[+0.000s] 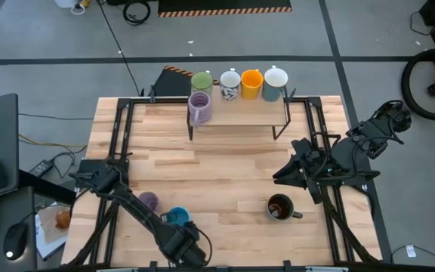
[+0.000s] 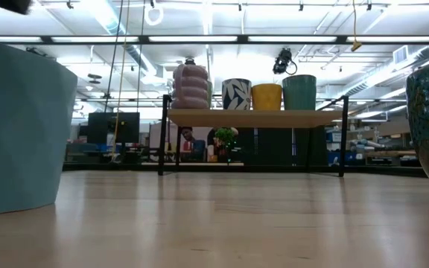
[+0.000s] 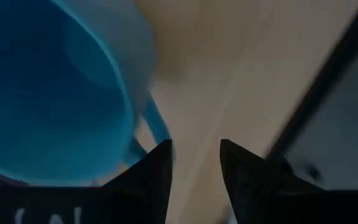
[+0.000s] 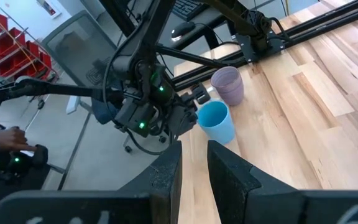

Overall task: Place coffee mugs
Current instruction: Put the blue mug on the shelf

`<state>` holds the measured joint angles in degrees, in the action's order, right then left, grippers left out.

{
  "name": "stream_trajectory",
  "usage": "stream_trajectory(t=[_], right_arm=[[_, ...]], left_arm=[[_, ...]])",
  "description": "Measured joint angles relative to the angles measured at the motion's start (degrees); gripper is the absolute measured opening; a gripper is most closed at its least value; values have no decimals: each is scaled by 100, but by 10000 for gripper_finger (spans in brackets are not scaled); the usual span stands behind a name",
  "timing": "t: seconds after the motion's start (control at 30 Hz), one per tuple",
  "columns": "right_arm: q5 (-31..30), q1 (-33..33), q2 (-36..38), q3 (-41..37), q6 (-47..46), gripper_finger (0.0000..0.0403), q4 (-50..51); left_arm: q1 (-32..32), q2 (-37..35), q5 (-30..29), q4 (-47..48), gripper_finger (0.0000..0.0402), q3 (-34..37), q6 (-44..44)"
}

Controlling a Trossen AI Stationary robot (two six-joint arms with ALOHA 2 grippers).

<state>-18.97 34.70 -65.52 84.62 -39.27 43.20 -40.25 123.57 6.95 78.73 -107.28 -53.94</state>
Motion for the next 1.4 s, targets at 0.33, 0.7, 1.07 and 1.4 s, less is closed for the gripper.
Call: stream_trajectory(t=[0.33,0.7,1.07,1.4], right_arm=[[-45,0,0,0,76,82,-13],[-59,0,0,2,72,82,-31],[-60,-3,1,0,304,82,-31],[64,-2,0,2,308,82,9]], left_arm=[[391,-590,491,-598,140,0,-1831],[664,-787,-750,-828,140,0,-4724],[936,-710,-1118,-569,140,1,-5371],[984,-477,-1036,-436,126,11,-5457]])
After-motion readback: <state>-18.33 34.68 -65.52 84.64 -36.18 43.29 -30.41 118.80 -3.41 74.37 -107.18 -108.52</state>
